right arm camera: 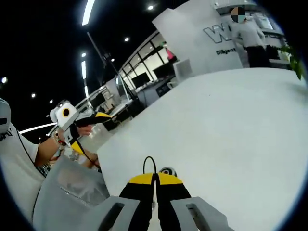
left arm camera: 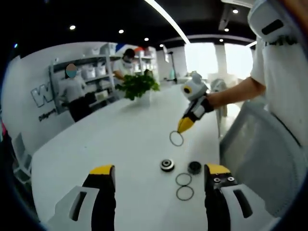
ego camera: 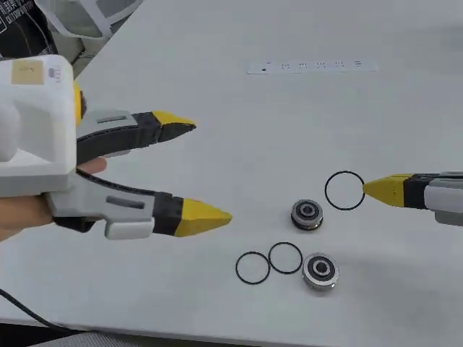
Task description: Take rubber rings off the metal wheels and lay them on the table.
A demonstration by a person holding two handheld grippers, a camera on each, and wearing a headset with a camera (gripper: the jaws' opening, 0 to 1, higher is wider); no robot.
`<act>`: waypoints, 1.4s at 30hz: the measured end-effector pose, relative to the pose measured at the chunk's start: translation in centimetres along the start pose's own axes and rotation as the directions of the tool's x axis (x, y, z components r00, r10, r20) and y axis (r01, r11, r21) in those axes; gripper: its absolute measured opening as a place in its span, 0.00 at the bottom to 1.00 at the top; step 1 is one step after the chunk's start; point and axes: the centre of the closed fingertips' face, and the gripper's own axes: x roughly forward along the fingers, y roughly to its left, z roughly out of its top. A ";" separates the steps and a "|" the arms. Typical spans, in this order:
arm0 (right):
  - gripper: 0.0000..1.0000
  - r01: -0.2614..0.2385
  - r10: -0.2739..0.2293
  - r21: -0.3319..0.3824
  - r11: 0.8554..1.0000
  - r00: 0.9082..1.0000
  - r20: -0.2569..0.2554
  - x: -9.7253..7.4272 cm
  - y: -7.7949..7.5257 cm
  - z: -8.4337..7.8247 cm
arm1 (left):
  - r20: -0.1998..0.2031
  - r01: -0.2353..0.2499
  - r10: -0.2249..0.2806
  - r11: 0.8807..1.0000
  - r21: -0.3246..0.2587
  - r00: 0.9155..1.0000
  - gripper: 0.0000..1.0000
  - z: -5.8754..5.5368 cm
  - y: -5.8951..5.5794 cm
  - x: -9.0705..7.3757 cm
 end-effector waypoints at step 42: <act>0.00 -0.079 0.065 -0.103 0.992 0.989 -0.136 1.9 6.2 -0.9 | -0.048 -0.021 0.013 0.983 -0.183 0.999 1.00 -6.8 -5.1 -4.7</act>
